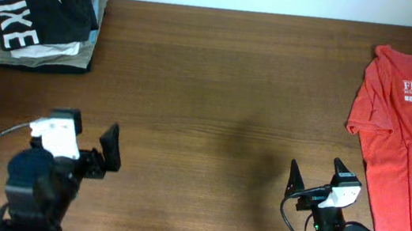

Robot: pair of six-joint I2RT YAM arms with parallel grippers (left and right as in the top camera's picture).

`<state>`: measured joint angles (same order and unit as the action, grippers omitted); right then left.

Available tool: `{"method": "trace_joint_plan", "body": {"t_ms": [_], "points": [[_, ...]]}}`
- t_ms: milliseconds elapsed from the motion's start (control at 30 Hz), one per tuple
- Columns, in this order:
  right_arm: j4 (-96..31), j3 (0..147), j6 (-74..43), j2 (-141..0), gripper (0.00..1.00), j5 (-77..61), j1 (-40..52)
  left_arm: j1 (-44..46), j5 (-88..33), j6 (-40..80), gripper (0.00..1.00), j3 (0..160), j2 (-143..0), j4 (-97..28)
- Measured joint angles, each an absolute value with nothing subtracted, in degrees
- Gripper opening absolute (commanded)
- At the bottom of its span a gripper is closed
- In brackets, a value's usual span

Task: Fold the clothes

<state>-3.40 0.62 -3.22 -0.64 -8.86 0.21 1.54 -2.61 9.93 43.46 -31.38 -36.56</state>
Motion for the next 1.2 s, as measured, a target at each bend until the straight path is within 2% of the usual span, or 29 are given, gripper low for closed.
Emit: {"method": "trace_joint_plan", "body": {"t_ms": [33, 200, 300, 367, 433, 533, 733, 1200], "points": [[-3.4, 0.6, -3.2, -0.6, 0.99, -8.9, 0.2, 1.5, -2.3, 9.9, 0.99, 42.8, -30.7, -35.7], [-3.4, 0.6, -3.2, -0.7, 0.99, -8.9, 0.2, 1.5, 0.6, 9.9, 0.99, 23.2, -14.7, -14.8], [-3.4, 0.6, -3.2, -0.6, 0.99, -8.9, 0.2, 1.5, 1.1, 9.9, 0.99, 8.8, -5.4, 2.2], [-3.4, 0.6, -3.2, -0.6, 0.99, -8.9, 0.2, 1.5, 1.1, 9.9, 0.99, 2.4, -2.1, 6.8], [-3.4, 0.6, -3.2, -0.6, 0.99, -8.9, 0.2, 1.5, 1.4, 9.9, 0.99, 0.8, -0.9, 5.8], [-3.4, 0.6, -3.2, -0.6, 0.99, -8.9, 0.2, 1.5, 1.5, 9.7, 0.99, 0.8, -0.6, -4.5], [-3.4, 0.6, -3.2, -0.6, 0.99, -8.9, 0.2, 1.5, -3.0, 4.1, 0.99, 0.7, -0.6, -4.3], [-3.4, 0.6, -3.2, -0.6, 0.99, -8.9, 0.2, 1.5, -3.2, 3.9, 0.99, 0.8, -0.6, -4.2]]}}
